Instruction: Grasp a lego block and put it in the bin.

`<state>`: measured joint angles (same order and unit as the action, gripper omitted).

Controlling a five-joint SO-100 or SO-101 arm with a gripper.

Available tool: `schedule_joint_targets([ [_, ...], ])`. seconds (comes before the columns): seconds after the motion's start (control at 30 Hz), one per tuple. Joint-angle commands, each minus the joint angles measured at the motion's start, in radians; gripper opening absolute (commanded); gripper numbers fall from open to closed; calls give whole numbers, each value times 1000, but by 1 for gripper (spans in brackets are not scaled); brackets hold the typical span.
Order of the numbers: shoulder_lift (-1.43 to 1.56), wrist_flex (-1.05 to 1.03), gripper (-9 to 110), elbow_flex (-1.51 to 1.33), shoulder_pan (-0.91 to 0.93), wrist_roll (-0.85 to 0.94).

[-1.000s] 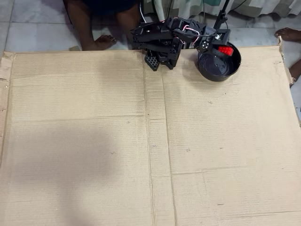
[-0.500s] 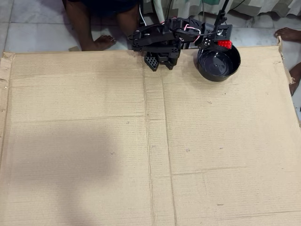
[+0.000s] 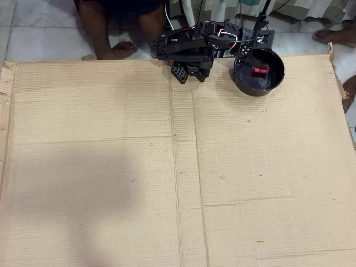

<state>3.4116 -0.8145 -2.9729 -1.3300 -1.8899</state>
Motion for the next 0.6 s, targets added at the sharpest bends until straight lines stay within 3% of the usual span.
schedule_joint_targets([
  [0.0,6,-3,25,3,75,-5],
  [0.57,6,9,24,-176,907,-5],
])
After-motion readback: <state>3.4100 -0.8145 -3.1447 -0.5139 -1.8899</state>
